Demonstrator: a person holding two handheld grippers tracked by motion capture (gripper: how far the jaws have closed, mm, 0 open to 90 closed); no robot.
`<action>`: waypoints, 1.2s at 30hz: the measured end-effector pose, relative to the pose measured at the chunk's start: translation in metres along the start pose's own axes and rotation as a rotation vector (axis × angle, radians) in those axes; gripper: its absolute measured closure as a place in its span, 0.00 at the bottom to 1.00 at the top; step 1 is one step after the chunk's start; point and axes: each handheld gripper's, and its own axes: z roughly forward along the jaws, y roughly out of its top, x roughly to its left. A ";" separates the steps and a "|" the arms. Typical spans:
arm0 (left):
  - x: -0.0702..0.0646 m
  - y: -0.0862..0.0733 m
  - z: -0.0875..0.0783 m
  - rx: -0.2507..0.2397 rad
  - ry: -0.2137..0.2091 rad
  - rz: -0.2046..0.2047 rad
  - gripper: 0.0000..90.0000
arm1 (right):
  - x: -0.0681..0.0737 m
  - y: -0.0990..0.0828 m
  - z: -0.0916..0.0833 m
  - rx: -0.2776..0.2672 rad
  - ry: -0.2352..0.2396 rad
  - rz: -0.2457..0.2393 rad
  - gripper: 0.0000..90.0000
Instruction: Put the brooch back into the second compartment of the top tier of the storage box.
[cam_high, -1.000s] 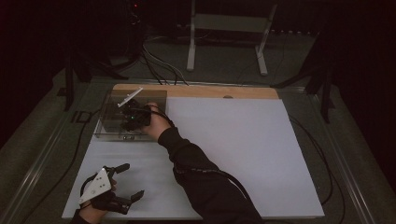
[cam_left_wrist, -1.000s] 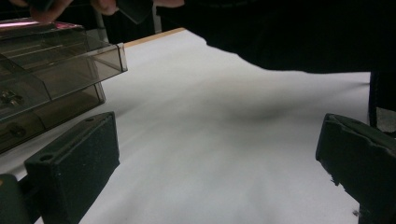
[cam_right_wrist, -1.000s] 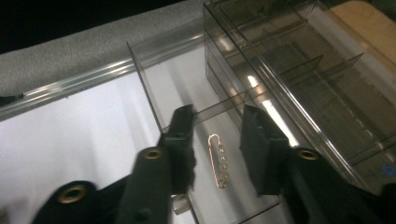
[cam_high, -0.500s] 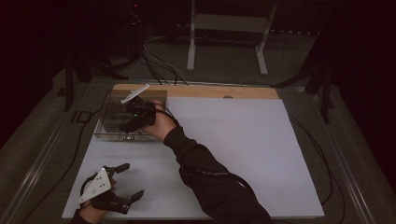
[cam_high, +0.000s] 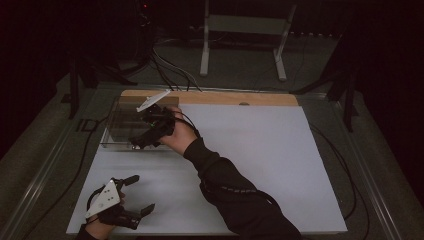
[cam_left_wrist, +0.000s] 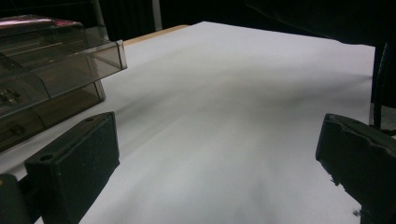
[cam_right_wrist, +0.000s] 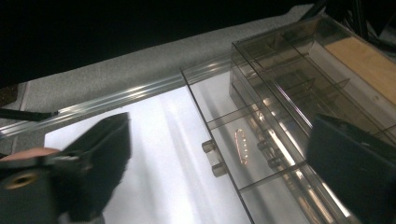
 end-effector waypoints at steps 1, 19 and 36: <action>0.000 0.000 0.000 0.001 0.000 0.000 0.01 | 0.000 0.000 -0.002 -0.003 0.004 0.002 0.02; -0.002 -0.001 0.000 0.012 0.006 0.005 0.01 | -0.011 -0.025 -0.046 -0.026 -0.020 0.023 0.00; -0.001 -0.002 0.001 0.018 0.003 0.003 0.01 | -0.030 -0.087 -0.090 -0.059 -0.093 0.062 0.00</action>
